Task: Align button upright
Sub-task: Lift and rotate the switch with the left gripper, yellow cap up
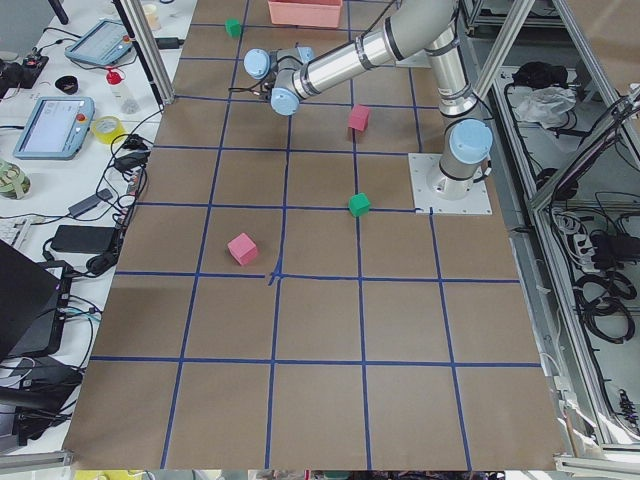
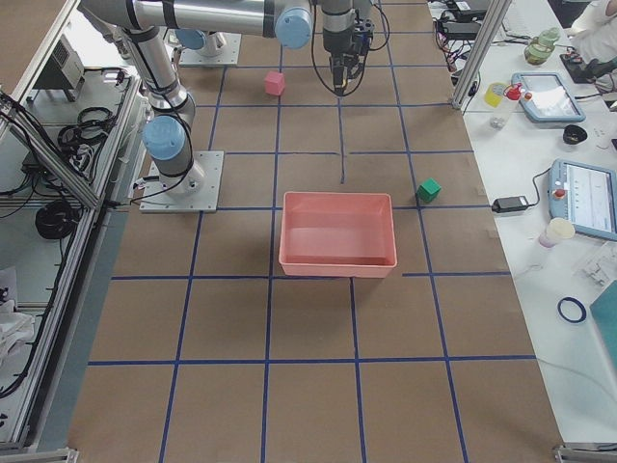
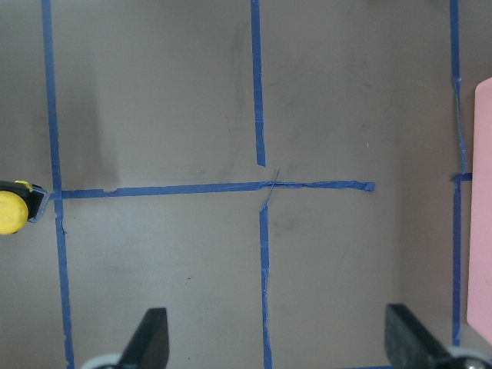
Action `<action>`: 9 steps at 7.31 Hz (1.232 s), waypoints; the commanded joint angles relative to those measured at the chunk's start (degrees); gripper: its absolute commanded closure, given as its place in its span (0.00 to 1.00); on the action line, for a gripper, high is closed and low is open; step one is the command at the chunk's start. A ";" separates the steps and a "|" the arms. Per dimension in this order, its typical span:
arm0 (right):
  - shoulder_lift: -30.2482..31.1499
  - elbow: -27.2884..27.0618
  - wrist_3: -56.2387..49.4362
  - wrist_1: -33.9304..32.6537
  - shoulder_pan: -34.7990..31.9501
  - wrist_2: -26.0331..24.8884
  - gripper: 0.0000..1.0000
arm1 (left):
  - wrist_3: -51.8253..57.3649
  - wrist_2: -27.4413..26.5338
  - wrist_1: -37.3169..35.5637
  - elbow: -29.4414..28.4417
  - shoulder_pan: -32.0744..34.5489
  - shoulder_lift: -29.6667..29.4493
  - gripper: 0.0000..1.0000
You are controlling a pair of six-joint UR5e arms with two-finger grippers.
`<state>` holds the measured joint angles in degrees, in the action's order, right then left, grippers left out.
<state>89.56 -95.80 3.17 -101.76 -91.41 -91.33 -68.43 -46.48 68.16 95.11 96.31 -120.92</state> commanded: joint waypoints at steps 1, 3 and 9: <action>0.09 0.00 -0.26 -0.10 0.00 -0.08 0.00 | 1.10 2.27 -0.48 1.30 -0.16 -1.24 1.00; 0.09 0.00 -0.18 -0.10 0.00 -0.08 0.00 | 2.87 2.09 -0.66 0.87 -0.60 -2.21 1.00; 0.09 0.00 -0.09 -0.01 0.00 0.01 0.00 | 4.27 1.04 -2.59 -0.01 -1.04 -2.23 0.00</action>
<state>89.65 -95.80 3.07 -101.78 -91.41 -91.34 -64.35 -44.92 65.51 95.60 95.27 -124.11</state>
